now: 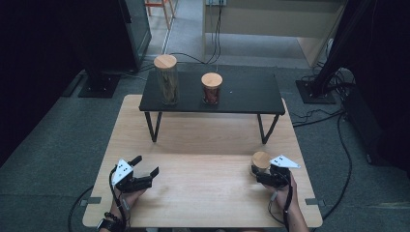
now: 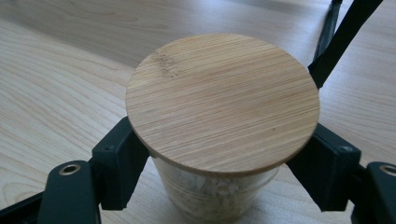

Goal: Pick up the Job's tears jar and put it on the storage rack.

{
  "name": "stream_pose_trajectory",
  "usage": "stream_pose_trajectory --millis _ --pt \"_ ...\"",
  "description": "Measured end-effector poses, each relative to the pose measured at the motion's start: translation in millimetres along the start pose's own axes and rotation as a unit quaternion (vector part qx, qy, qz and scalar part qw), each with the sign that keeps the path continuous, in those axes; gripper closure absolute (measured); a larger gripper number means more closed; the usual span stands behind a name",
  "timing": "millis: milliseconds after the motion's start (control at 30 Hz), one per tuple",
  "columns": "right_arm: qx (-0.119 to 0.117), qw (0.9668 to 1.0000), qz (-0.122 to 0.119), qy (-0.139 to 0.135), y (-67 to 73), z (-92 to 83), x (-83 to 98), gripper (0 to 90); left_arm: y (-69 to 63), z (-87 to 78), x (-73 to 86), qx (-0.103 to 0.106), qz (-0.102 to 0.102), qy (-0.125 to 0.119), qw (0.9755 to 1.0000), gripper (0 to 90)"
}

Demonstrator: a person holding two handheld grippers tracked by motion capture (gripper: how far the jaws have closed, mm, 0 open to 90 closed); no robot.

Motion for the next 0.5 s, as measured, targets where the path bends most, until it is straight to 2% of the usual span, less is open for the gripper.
stream_pose_trajectory --millis 167,500 --pt "0.0 1.0 -0.007 0.0 0.7 0.0 -0.6 25.1 -0.1 0.1 -0.1 0.0 0.0 0.0 1.0 10.2" --pt "0.003 1.0 -0.004 0.006 1.2 -0.2 -5.3 25.2 0.2 0.3 0.0 0.001 0.0 0.0 1.0 10.2"
Point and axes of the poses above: each handheld gripper's, and its own axes: z roughly forward along the jaws, x roughly out of its underside, y roughly to its left, the point moved 3 cm from there along z, roughly forward along the jaws, and after that the axes turned 15 degrees about -y, right-handed, at the moved point
